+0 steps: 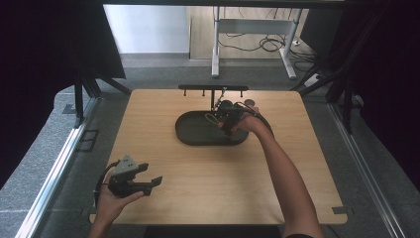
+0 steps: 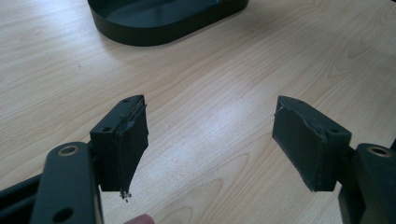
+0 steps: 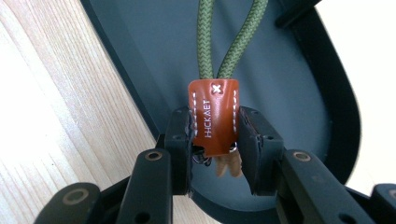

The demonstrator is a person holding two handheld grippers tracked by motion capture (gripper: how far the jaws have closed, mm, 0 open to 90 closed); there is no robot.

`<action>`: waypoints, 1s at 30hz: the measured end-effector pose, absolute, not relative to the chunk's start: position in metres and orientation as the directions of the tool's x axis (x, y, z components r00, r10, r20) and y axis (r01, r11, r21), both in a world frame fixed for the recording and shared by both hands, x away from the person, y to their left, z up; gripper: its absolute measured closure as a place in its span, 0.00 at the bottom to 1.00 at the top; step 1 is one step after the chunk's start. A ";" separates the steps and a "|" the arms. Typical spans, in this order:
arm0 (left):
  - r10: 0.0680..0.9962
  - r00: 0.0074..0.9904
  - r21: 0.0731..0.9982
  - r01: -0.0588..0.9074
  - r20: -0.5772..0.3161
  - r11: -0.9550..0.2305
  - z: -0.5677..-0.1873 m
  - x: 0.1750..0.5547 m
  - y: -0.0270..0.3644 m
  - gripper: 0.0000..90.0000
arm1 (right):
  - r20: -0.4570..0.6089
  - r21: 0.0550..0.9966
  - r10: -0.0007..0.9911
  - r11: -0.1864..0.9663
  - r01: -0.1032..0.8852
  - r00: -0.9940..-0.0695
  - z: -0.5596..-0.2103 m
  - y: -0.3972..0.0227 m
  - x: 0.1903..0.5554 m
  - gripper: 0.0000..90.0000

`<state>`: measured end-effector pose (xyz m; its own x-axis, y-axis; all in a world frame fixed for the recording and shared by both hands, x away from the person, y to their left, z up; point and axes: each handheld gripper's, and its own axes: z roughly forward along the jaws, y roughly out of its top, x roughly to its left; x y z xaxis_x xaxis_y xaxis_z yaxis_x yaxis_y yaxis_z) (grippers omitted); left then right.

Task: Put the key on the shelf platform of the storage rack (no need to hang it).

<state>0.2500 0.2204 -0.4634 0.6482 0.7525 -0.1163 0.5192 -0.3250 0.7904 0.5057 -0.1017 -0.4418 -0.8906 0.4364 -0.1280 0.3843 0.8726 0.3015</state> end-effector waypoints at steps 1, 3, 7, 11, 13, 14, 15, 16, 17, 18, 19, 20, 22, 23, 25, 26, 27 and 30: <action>0.753 0.647 0.791 0.520 -0.117 -0.324 -0.463 0.250 0.221 0.30 | -0.124 0.301 0.437 0.872 0.386 -0.891 -0.444 -0.101 0.506 0.74; 0.755 0.645 0.791 0.521 -0.118 -0.322 -0.464 0.250 0.221 0.30 | -0.118 0.299 0.441 0.870 0.392 -0.890 -0.450 -0.100 0.506 0.74; 0.754 0.646 0.788 0.523 -0.119 -0.324 -0.465 0.251 0.221 0.30 | -0.118 0.287 0.436 0.875 0.390 -0.892 -0.454 -0.098 0.507 0.74; 0.754 0.646 0.789 0.521 -0.117 -0.324 -0.464 0.250 0.221 0.30 | -0.112 0.284 0.437 0.874 0.393 -0.892 -0.456 -0.096 0.507 0.73; 0.756 0.644 0.790 0.521 -0.116 -0.323 -0.463 0.250 0.222 0.30 | -0.109 0.278 0.436 0.876 0.394 -0.893 -0.457 -0.096 0.507 0.73; 0.755 0.645 0.790 0.521 -0.116 -0.324 -0.463 0.250 0.222 0.30 | -0.108 0.277 0.437 0.876 0.395 -0.893 -0.458 -0.096 0.507 0.73; 0.755 0.645 0.790 0.521 -0.116 -0.323 -0.464 0.250 0.222 0.30 | -0.112 0.271 0.426 0.882 0.385 -0.898 -0.459 -0.096 0.508 0.73; 0.756 0.645 0.789 0.521 -0.116 -0.324 -0.464 0.250 0.222 0.30 | -0.113 0.267 0.424 0.884 0.383 -0.899 -0.460 -0.096 0.507 0.72; 0.756 0.644 0.789 0.521 -0.115 -0.324 -0.464 0.250 0.222 0.30 | -0.106 0.273 0.438 0.876 0.397 -0.893 -0.460 -0.095 0.507 0.72; 0.755 0.645 0.789 0.522 -0.116 -0.325 -0.464 0.250 0.222 0.30 | -0.109 0.273 0.440 0.875 0.399 -0.891 -0.461 -0.096 0.506 0.71; 0.755 0.645 0.789 0.522 -0.116 -0.325 -0.464 0.250 0.221 0.30 | -0.108 0.277 0.441 0.874 0.399 -0.891 -0.461 -0.096 0.506 0.70; 0.755 0.646 0.789 0.521 -0.116 -0.324 -0.464 0.250 0.221 0.30 | -0.111 0.283 0.444 0.872 0.400 -0.889 -0.461 -0.096 0.506 0.69; 0.754 0.646 0.789 0.522 -0.116 -0.325 -0.464 0.250 0.221 0.30 | -0.110 0.294 0.453 0.865 0.406 -0.885 -0.459 -0.097 0.506 0.67; 0.754 0.646 0.788 0.522 -0.116 -0.326 -0.464 0.250 0.221 0.30 | -0.108 0.297 0.455 0.863 0.408 -0.884 -0.459 -0.098 0.506 0.66; 0.755 0.645 0.788 0.523 -0.116 -0.326 -0.464 0.251 0.221 0.30 | -0.112 0.302 0.457 0.861 0.408 -0.882 -0.457 -0.099 0.505 0.65; 0.755 0.645 0.788 0.523 -0.116 -0.325 -0.464 0.251 0.221 0.30 | -0.114 0.307 0.459 0.860 0.408 -0.881 -0.455 -0.100 0.505 0.65; 0.756 0.644 0.788 0.522 -0.116 -0.325 -0.464 0.251 0.222 0.30 | -0.118 0.315 0.467 0.855 0.413 -0.876 -0.453 -0.101 0.503 0.65; 0.756 0.644 0.789 0.523 -0.116 -0.324 -0.464 0.250 0.221 0.30 | -0.106 0.345 0.479 0.840 0.419 -0.872 -0.448 -0.106 0.499 0.62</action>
<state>0.2504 0.2208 -0.4641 0.6440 0.7562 -0.1156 0.5225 -0.3244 0.7885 0.4992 -0.1064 -0.4476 -0.8716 0.4787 -0.1057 0.4195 0.8399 0.3445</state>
